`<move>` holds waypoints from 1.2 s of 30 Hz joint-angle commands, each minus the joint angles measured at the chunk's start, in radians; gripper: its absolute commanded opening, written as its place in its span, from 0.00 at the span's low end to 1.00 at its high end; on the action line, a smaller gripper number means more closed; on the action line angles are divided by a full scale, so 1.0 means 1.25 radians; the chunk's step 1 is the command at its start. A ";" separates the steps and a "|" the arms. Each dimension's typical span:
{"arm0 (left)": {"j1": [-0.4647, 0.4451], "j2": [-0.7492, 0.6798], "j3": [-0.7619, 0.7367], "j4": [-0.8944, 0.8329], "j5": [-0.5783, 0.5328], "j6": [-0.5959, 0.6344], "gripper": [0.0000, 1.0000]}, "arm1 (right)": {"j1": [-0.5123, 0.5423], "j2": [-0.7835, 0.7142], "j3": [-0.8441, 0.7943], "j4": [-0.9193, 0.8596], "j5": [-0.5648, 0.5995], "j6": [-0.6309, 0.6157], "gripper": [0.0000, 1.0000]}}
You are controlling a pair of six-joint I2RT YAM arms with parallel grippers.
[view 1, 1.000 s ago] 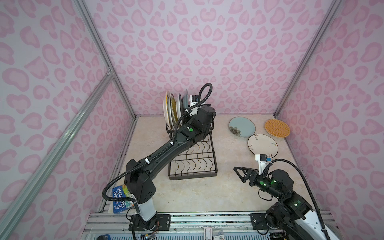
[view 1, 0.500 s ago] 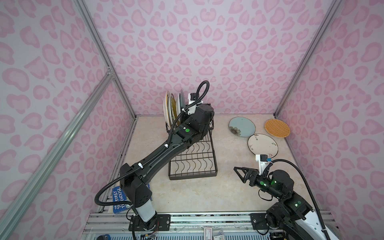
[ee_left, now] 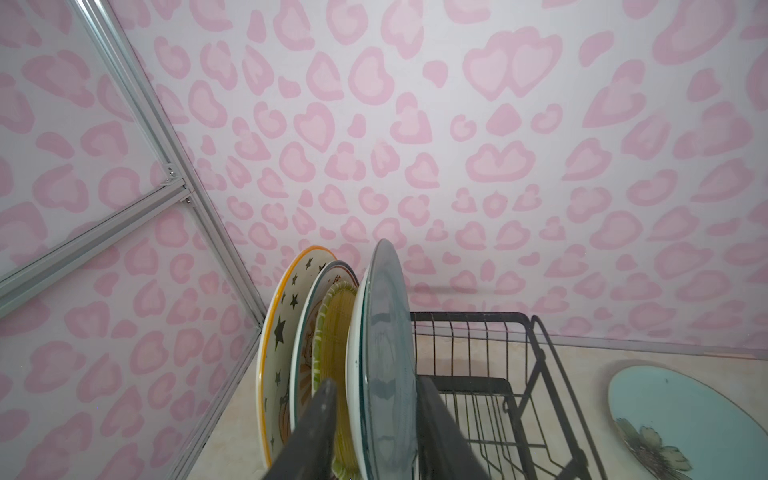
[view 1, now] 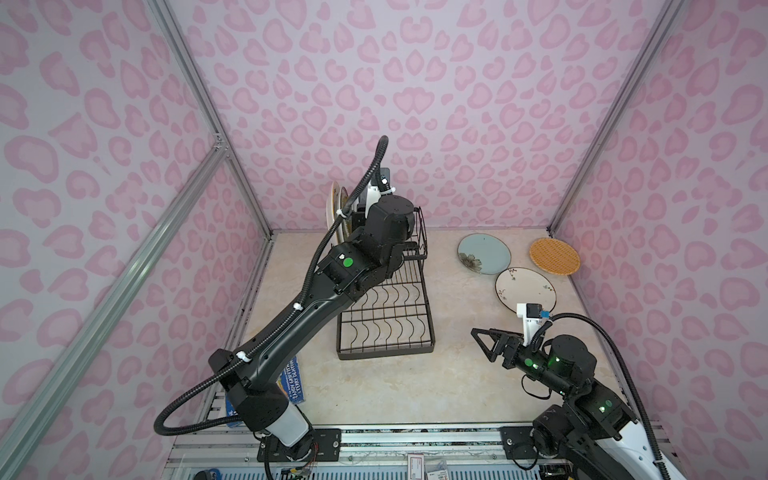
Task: Load the plates into the dish rack
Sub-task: 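Open the left gripper and withdraw it from the placed plate, then move the left gripper to the rack while the right gripper nears the white plate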
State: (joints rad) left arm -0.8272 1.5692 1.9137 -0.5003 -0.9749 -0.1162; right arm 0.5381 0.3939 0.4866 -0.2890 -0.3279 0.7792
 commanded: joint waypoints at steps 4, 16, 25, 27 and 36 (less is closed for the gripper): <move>0.001 -0.100 0.002 -0.094 0.264 -0.053 0.41 | 0.001 0.043 0.044 0.001 0.020 -0.031 0.97; 0.008 -0.398 -0.286 -0.041 0.681 -0.104 0.97 | -0.018 0.153 0.132 0.032 0.030 -0.051 0.97; 0.009 -0.563 -0.585 0.058 0.843 -0.089 0.97 | -0.092 0.222 0.135 0.058 0.031 -0.030 0.97; 0.008 -0.583 -0.636 0.092 0.879 -0.097 0.97 | -0.119 0.229 0.129 0.053 0.046 -0.020 0.97; 0.009 -0.554 -0.778 0.199 0.977 -0.152 0.97 | -0.250 0.289 0.070 0.109 0.047 0.025 0.97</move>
State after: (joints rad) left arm -0.8173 0.8612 0.9634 -0.3458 0.1997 -0.2749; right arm 0.2535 0.7307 0.5827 -0.2146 -0.2626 0.8013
